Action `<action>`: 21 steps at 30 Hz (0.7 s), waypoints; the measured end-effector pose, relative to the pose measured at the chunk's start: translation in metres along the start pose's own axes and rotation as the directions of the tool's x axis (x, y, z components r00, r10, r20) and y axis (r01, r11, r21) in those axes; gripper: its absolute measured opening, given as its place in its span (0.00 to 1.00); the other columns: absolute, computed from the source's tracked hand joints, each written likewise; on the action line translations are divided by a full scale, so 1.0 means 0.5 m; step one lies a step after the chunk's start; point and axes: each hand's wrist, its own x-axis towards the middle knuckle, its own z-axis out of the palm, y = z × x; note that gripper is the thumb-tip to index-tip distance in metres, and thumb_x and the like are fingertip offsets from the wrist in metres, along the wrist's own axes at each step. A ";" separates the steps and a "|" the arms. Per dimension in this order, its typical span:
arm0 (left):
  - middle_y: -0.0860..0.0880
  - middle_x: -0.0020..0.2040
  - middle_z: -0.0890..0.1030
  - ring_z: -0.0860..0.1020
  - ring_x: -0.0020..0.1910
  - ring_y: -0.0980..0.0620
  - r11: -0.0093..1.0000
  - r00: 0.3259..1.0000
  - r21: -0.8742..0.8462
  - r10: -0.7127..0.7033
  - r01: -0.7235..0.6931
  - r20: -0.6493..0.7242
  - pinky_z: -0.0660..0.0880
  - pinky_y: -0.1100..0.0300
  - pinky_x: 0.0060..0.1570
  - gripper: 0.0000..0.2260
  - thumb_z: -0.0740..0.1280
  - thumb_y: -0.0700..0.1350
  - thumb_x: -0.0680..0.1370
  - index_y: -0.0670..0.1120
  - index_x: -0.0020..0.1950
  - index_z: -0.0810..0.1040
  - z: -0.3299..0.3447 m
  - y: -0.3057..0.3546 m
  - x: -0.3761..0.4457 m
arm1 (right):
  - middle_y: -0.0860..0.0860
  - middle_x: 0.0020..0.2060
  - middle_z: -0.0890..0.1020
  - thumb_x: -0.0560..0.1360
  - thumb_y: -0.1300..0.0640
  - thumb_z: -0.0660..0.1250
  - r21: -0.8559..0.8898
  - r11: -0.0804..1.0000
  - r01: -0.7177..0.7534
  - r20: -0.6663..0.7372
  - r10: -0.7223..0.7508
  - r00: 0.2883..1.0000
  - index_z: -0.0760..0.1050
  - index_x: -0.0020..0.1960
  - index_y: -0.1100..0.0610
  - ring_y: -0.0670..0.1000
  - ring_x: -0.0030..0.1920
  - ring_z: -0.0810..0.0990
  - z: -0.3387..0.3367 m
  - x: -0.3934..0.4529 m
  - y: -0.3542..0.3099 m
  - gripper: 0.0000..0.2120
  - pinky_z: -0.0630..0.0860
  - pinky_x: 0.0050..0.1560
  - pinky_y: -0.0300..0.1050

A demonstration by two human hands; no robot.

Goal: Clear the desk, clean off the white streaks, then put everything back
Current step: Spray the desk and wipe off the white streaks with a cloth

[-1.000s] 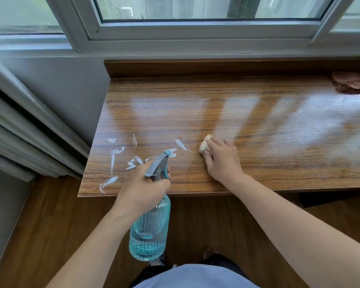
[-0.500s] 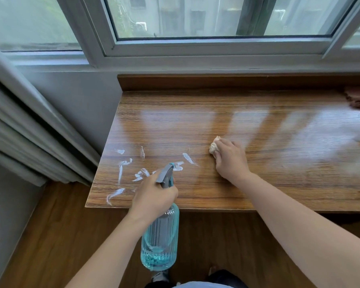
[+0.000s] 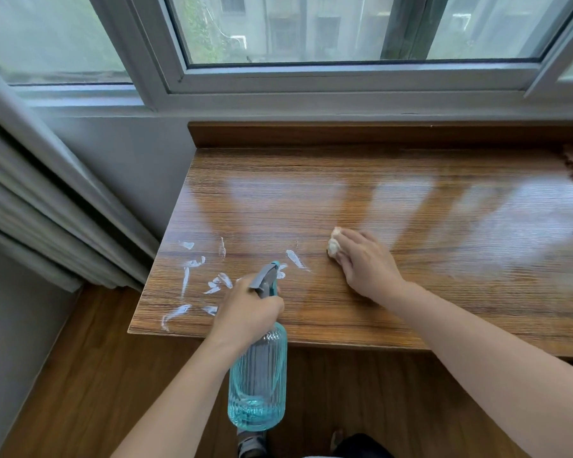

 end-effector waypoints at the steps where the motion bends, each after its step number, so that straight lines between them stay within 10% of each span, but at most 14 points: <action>1: 0.51 0.33 0.72 0.71 0.35 0.47 1.000 1.000 0.013 0.002 -0.002 0.004 0.77 0.47 0.40 0.07 0.68 0.44 0.69 0.44 0.44 0.74 0.004 0.002 -0.002 | 0.51 0.61 0.80 0.81 0.55 0.63 0.009 1.000 -0.028 -0.003 0.028 1.000 0.77 0.62 0.56 0.57 0.59 0.74 0.004 0.022 0.001 0.12 0.74 0.59 0.52; 14: 0.51 0.34 0.75 0.72 0.34 0.47 0.997 0.996 0.070 -0.016 0.022 -0.087 0.69 0.54 0.38 0.03 0.68 0.43 0.73 0.45 0.42 0.77 0.051 0.007 -0.067 | 0.52 0.69 0.75 0.82 0.53 0.64 0.042 0.991 0.125 0.047 -0.127 0.991 0.69 0.74 0.57 0.58 0.66 0.73 -0.009 -0.061 0.031 0.21 0.75 0.64 0.54; 21: 0.40 0.41 0.79 0.75 0.36 0.48 0.996 0.991 -0.062 0.051 -0.059 -0.121 0.80 0.43 0.41 0.04 0.66 0.45 0.75 0.48 0.48 0.78 0.023 0.007 -0.079 | 0.49 0.52 0.80 0.80 0.51 0.65 0.159 0.982 0.099 0.077 -0.112 0.991 0.77 0.52 0.54 0.58 0.54 0.77 -0.007 0.032 0.049 0.07 0.70 0.57 0.49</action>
